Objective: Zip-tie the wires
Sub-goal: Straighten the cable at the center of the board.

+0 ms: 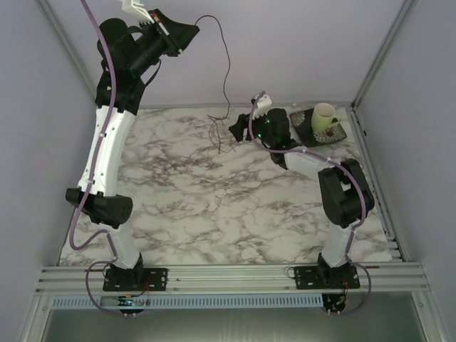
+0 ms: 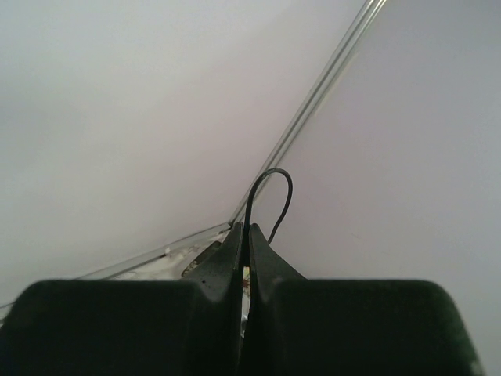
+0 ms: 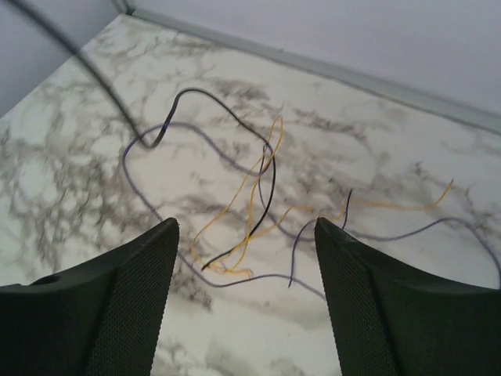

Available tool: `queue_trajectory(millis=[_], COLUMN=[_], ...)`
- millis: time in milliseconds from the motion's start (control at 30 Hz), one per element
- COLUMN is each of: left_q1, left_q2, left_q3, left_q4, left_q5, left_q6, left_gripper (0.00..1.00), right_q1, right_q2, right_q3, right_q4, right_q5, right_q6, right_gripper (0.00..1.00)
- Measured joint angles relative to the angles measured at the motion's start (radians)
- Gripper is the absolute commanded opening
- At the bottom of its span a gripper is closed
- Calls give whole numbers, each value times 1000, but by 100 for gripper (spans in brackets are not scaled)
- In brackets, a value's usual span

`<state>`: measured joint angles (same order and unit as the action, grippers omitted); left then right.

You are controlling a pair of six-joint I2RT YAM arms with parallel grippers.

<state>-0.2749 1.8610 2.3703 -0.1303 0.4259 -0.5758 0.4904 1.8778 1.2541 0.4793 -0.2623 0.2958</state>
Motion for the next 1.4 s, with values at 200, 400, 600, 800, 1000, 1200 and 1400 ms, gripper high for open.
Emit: queue_trajectory(millis=[200,400,600,800,1000,1200,1400], left_q1=[6,8,11,40,141,216,218], left_q2=[0,0,0,-10,-145,-298,-377], left_q3=[-6,-6,-11,-22,-269,-603,-847], left_q4=[-9,-10,-10,-13,16,61,82], left_q5=[0,1,2,4,-6,-56,-104], left_q6=[-14,-24,-26,-33,-46,-34,-14], left_gripper=[0,0,0,0,0,0,0], right_q1=[1,2,3,2,-2,6,60], right_q2=[-78,-32,73,121,93,-27,-26], right_q3=[-104,-41,94,168,296,396,643], right_q4=[31,111,161,124,-119,-296,-441], right_q5=[-127,-200,-206,-199,-9,232,436], right_q6=[-4,30,81,97,-19,-134,-272], right_gripper=[76,74,40,0,0,0,0])
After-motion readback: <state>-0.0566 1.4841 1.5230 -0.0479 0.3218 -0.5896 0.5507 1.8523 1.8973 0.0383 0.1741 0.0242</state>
